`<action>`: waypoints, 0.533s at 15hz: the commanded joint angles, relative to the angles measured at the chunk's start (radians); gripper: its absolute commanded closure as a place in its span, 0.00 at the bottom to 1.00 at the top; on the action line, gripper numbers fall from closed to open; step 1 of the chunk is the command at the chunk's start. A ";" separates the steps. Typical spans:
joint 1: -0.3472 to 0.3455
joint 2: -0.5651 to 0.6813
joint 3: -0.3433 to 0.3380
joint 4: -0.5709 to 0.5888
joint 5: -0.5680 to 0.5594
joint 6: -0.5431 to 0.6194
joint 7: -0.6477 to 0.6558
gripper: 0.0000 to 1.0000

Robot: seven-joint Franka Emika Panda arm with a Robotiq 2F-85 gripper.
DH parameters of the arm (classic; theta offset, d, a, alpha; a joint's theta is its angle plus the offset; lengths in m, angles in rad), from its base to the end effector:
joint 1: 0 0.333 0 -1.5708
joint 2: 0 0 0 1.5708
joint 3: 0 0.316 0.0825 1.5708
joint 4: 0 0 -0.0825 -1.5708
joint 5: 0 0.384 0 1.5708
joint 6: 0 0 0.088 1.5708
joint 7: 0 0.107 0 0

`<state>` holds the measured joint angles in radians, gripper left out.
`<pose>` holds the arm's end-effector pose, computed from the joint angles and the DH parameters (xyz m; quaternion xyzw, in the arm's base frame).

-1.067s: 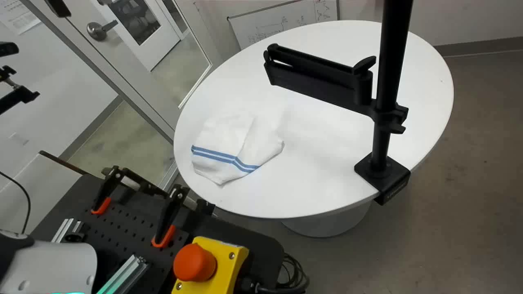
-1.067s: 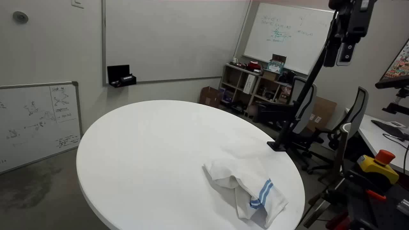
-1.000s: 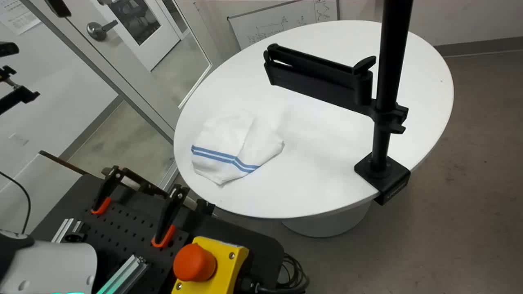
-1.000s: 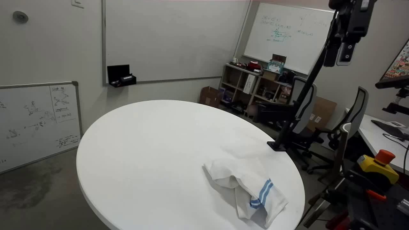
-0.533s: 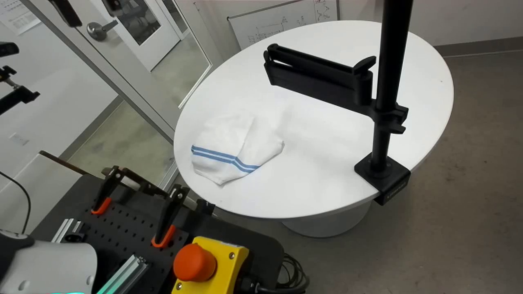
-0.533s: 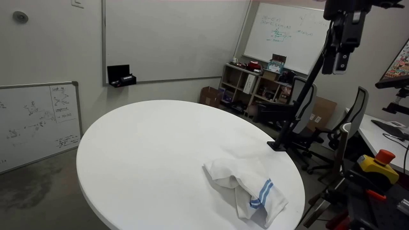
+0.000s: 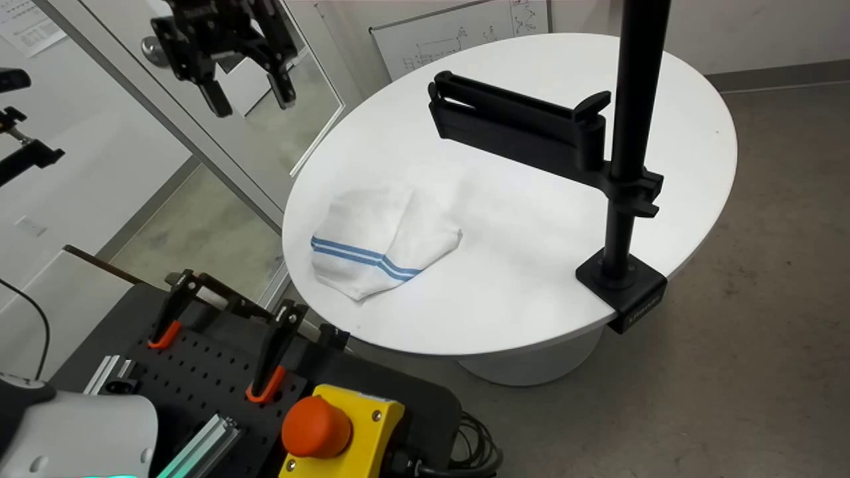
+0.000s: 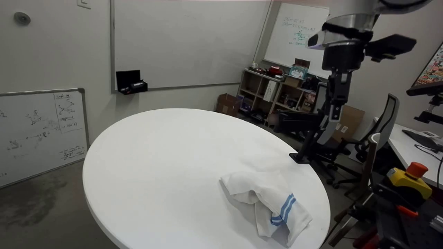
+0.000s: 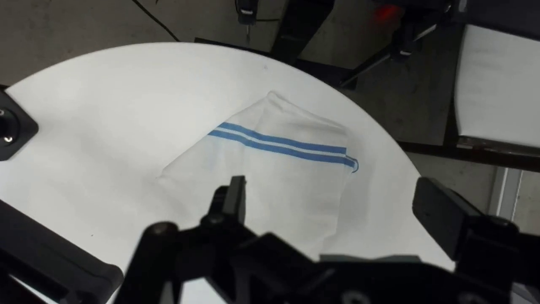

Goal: Hang the cloth on the black stand

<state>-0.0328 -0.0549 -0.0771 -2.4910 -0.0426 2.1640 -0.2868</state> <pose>0.4301 -0.0489 0.2874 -0.9854 -0.1020 0.1357 0.0132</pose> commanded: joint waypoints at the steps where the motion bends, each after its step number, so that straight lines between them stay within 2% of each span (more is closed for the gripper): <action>1: -0.018 0.116 -0.001 -0.035 -0.014 0.198 -0.012 0.00; 8: -0.046 0.367 0.006 -0.083 -0.022 0.574 0.032 0.00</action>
<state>-0.0662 0.2195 -0.0772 -2.5744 -0.0482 2.6155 -0.2792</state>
